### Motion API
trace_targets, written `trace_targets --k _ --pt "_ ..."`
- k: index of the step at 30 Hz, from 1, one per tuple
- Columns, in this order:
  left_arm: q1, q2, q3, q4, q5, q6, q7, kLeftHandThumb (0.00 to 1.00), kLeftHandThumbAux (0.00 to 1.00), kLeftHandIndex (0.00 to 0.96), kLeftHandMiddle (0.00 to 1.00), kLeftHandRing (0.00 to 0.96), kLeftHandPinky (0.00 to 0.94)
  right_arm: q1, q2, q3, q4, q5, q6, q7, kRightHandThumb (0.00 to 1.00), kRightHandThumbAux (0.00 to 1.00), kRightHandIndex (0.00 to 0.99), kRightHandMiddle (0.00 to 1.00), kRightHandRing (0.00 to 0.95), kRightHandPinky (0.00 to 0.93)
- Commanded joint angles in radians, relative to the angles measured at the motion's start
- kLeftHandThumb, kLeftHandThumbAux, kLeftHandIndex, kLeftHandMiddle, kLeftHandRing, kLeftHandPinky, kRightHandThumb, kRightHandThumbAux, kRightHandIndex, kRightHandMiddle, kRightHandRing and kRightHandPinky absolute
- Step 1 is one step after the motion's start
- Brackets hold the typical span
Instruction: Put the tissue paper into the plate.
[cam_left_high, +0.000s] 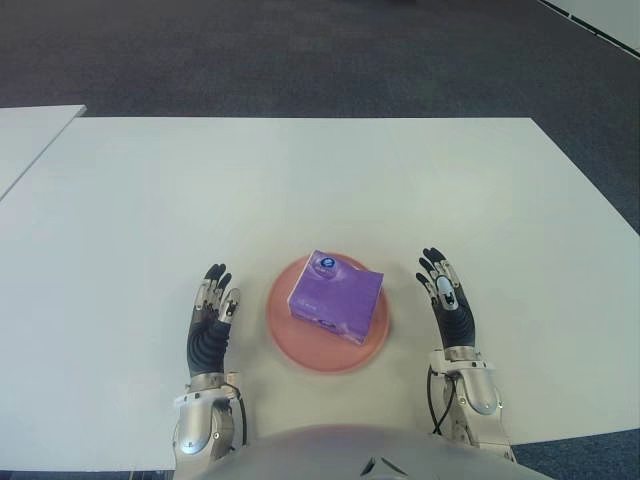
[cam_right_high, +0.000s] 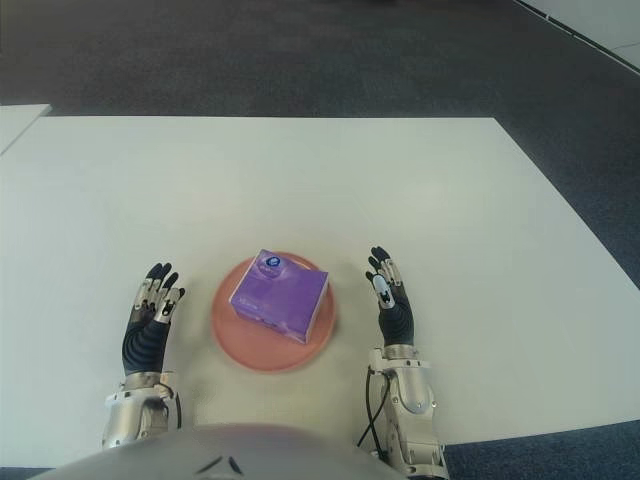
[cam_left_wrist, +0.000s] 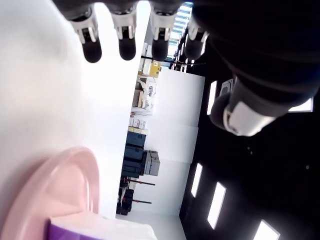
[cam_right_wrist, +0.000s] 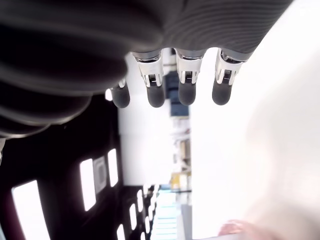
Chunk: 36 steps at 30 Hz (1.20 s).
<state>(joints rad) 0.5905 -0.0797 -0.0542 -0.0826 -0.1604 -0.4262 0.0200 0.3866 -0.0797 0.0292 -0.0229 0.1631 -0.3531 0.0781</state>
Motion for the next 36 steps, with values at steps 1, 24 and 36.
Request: trace_targets --k 1,24,36 --pt "0.026 -0.01 -0.002 -0.013 -0.013 0.024 -0.014 0.136 0.541 0.083 0.026 0.0 0.0 0.047 0.01 0.009 -0.01 -0.007 0.023 0.021 0.034 0.321 0.0 0.0 0.0 0.0" --pt "0.11 -0.015 -0.05 -0.119 -0.124 0.174 -0.044 0.136 0.505 0.064 0.031 0.009 0.017 0.016 0.065 -0.021 0.116 -0.029 0.065 0.014 0.03 0.36 0.0 0.0 0.0 0.0" --pt "0.118 -0.018 -0.064 -0.111 -0.066 0.204 -0.027 0.098 0.516 0.036 0.018 0.001 0.015 0.01 0.08 -0.036 0.12 -0.014 0.104 0.006 0.051 0.392 0.0 0.0 0.0 0.0"
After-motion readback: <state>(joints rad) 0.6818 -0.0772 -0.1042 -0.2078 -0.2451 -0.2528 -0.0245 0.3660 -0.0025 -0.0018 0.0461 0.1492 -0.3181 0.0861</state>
